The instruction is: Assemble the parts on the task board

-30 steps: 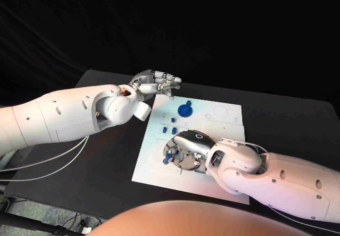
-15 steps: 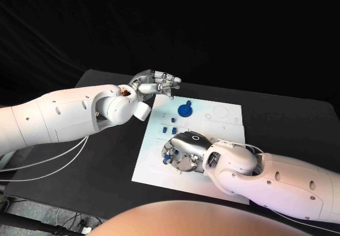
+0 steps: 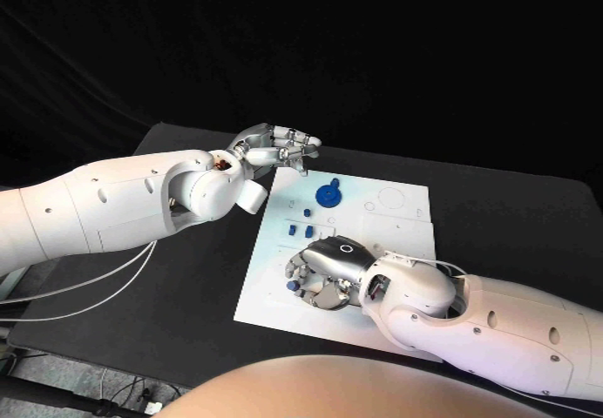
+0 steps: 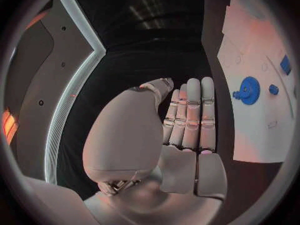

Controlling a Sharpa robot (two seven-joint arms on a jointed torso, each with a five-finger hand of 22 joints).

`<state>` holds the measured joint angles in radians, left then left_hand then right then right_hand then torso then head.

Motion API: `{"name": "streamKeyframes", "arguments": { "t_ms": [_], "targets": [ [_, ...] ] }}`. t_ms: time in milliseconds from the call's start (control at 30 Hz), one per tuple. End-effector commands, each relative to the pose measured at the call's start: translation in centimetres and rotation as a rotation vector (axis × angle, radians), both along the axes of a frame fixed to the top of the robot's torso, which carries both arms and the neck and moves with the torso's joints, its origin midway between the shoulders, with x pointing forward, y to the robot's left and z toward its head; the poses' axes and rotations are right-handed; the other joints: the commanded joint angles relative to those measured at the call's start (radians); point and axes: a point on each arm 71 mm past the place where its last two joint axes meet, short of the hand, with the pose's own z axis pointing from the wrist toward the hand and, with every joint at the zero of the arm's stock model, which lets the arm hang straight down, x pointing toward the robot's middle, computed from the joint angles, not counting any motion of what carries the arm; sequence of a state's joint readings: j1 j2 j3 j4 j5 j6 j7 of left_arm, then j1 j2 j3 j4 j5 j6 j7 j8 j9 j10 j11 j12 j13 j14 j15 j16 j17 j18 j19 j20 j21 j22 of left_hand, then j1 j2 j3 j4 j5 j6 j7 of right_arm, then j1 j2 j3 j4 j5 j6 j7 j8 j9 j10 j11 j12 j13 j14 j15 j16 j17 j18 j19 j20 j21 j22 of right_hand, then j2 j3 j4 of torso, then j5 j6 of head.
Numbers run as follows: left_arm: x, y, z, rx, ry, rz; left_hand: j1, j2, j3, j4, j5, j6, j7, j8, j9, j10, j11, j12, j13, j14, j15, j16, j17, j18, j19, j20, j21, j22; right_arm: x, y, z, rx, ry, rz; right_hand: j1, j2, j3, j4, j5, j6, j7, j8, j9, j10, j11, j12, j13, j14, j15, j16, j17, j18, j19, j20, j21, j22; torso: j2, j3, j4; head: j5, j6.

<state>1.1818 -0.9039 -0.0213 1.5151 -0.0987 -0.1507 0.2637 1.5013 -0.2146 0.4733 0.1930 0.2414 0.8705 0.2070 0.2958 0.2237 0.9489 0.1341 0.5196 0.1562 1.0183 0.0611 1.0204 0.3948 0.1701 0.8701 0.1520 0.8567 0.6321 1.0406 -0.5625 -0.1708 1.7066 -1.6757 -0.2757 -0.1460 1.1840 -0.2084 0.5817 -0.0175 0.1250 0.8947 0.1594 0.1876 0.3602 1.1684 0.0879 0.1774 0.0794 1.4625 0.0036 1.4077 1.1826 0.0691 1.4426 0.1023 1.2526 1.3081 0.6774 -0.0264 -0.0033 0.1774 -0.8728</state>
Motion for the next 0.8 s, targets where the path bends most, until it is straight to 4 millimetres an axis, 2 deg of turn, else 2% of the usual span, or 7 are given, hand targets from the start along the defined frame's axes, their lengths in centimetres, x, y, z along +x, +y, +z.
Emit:
{"name": "streamKeyframes", "arguments": {
  "t_ms": [33, 233, 400, 500, 600, 667, 800],
  "targets": [
    [-0.1, -0.2, 0.1, -0.016, 0.000, -0.015, -0.013, 0.000, -0.001, -0.001, 0.003, -0.006, -0.003, 0.001, 0.001, -0.008, -0.001, 0.007, 0.001, -0.007, -0.001, 0.003, -0.001, 0.013, -0.001, 0.004, -0.005, -0.001, 0.2, -0.6, 0.3, 0.026, -0.026, -0.045, -0.006, -0.015, -0.017, 0.004, -0.004, -0.019, 0.000, -0.014, -0.006, -0.003, 0.000, 0.001, 0.002, 0.031, 0.003, 0.004, -0.003, 0.001, -0.003, 0.005, -0.010, 0.125, -0.001, 0.0010, -0.0002, 0.000, 0.000],
    [-0.1, 0.0, 0.1, -0.024, 0.008, -0.005, -0.016, 0.002, -0.001, 0.002, 0.003, -0.007, -0.002, 0.002, 0.001, -0.010, -0.001, 0.008, 0.001, -0.007, -0.001, 0.003, -0.001, 0.013, -0.001, 0.005, -0.006, -0.002, 0.2, -2.0, 1.8, 0.164, -0.065, -0.111, -0.006, -0.023, -0.051, 0.017, 0.018, -0.074, 0.000, -0.051, -0.023, -0.025, -0.005, 0.005, 0.006, 0.024, 0.000, -0.005, -0.019, 0.005, -0.011, 0.003, -0.031, 0.118, 0.000, 0.0007, -0.0006, 0.000, 0.001],
    [0.0, 0.1, 0.1, -0.034, 0.016, 0.006, -0.017, 0.003, -0.001, 0.002, 0.003, -0.007, -0.002, 0.002, 0.001, -0.010, -0.001, 0.008, 0.001, -0.007, -0.001, 0.003, -0.001, 0.013, -0.001, 0.005, -0.006, -0.002, 0.7, -4.0, 4.1, 0.279, -0.088, -0.162, -0.001, -0.020, -0.057, 0.020, 0.021, -0.076, 0.000, -0.053, -0.025, -0.026, -0.007, 0.010, 0.008, 0.023, -0.002, -0.008, -0.024, 0.005, -0.010, 0.002, -0.029, 0.119, -0.002, 0.0020, -0.0018, -0.010, 0.004],
    [0.0, 0.2, 0.0, -0.036, 0.018, 0.009, -0.017, 0.003, -0.001, 0.002, 0.003, -0.007, -0.002, 0.002, 0.001, -0.010, -0.001, 0.008, 0.001, -0.007, -0.001, 0.003, -0.001, 0.013, -0.001, 0.005, -0.006, -0.002, 1.5, -5.9, 5.1, 0.299, -0.053, -0.211, 0.009, -0.013, -0.060, 0.023, 0.022, -0.051, 0.001, -0.042, -0.022, -0.022, -0.003, 0.019, 0.012, 0.024, 0.000, -0.009, -0.026, 0.003, -0.007, 0.002, -0.025, 0.121, -0.004, 0.0001, -0.0018, -0.014, 0.005],
    [0.0, 0.4, 0.0, -0.036, 0.020, 0.012, -0.017, 0.003, -0.001, 0.002, 0.003, -0.007, -0.002, 0.002, 0.001, -0.010, -0.001, 0.008, 0.001, -0.007, -0.001, 0.003, -0.001, 0.013, -0.001, 0.005, -0.006, -0.002, 2.5, -8.4, 5.5, 0.289, 0.047, -0.286, 0.032, 0.002, -0.053, 0.022, 0.022, 0.030, 0.010, -0.004, -0.012, 0.035, -0.002, 0.065, 0.034, 0.031, 0.002, 0.001, -0.010, -0.002, 0.006, 0.003, 0.000, 0.133, -0.003, -0.0001, -0.0022, -0.022, 0.008],
    [0.0, 0.5, 0.0, -0.035, 0.021, 0.014, -0.017, 0.003, -0.001, 0.002, 0.003, -0.007, -0.002, 0.002, 0.001, -0.010, -0.001, 0.008, 0.001, -0.007, -0.001, 0.003, -0.001, 0.013, -0.001, 0.005, -0.006, -0.002, 3.1, -10.1, 5.6, 0.283, 0.124, -0.343, 0.038, 0.010, -0.054, 0.024, 0.018, 0.051, -0.003, 0.006, -0.011, 0.085, -0.018, 0.105, 0.059, 0.038, -0.009, 0.014, 0.013, -0.007, 0.018, -0.003, 0.029, 0.146, -0.003, 0.0005, -0.0036, -0.025, 0.010],
    [0.0, 0.6, 0.0, -0.033, 0.023, 0.019, -0.017, 0.003, -0.001, 0.002, 0.003, -0.007, -0.002, 0.002, 0.001, -0.010, -0.001, 0.008, 0.001, -0.007, -0.001, 0.003, -0.001, 0.013, -0.001, 0.005, -0.006, -0.002, 3.6, -13.7, 5.4, 0.263, 0.261, -0.452, 0.044, 0.006, -0.082, 0.024, 0.034, 0.064, -0.023, 0.026, -0.003, 0.125, -0.042, 0.230, 0.169, 0.049, -0.031, 0.039, 0.060, -0.019, 0.041, -0.025, 0.085, 0.173, -0.006, 0.0015, -0.0089, -0.050, 0.014]
  ]
}}
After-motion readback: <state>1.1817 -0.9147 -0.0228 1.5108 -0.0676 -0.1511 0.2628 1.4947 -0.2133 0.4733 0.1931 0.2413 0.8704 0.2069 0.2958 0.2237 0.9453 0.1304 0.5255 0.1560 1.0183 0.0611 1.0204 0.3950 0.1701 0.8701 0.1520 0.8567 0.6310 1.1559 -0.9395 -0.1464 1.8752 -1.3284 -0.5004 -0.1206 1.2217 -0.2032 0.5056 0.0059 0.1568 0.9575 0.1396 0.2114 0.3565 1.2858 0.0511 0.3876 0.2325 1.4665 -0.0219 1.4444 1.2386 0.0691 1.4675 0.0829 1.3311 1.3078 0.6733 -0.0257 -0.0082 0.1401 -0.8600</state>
